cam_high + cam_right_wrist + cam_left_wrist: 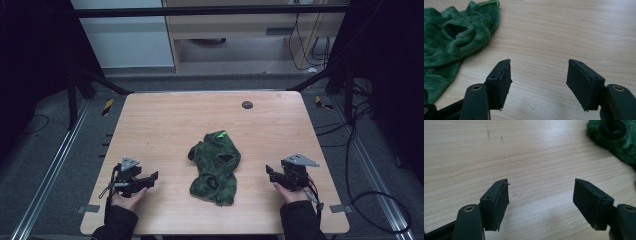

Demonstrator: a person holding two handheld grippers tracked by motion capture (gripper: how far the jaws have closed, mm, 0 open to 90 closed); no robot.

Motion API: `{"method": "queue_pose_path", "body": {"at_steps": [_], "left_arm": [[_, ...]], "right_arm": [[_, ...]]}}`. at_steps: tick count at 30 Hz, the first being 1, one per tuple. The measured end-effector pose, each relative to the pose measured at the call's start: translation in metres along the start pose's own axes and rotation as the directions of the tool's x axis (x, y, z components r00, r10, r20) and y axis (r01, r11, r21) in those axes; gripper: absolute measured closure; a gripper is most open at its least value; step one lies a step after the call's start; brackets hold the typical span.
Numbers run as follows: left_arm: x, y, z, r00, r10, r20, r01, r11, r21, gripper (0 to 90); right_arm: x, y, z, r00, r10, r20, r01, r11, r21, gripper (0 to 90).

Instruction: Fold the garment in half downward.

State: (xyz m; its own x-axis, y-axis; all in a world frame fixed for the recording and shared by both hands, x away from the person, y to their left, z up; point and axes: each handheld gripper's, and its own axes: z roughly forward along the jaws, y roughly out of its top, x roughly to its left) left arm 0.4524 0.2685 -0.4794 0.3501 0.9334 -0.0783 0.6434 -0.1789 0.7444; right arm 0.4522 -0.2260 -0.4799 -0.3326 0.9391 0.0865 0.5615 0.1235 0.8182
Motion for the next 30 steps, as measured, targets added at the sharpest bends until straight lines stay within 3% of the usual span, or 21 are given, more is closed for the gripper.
{"method": "queue_pose_path", "body": {"at_steps": [11,30], "left_arm": [[-0.011,0.004,-0.008,0.9994,0.030,0.020,-0.029,0.9991,-0.032,30.5],[-0.022,0.020,-0.017,0.9967,0.053,0.061,-0.049,0.9964,-0.069,37.5]], "right_arm": [[0.011,0.003,-0.003,0.9976,-0.049,-0.049,0.049,0.999,-0.012,42.9],[0.018,0.026,-0.011,0.9925,-0.038,-0.116,0.032,0.998,-0.048,45.9]]}}
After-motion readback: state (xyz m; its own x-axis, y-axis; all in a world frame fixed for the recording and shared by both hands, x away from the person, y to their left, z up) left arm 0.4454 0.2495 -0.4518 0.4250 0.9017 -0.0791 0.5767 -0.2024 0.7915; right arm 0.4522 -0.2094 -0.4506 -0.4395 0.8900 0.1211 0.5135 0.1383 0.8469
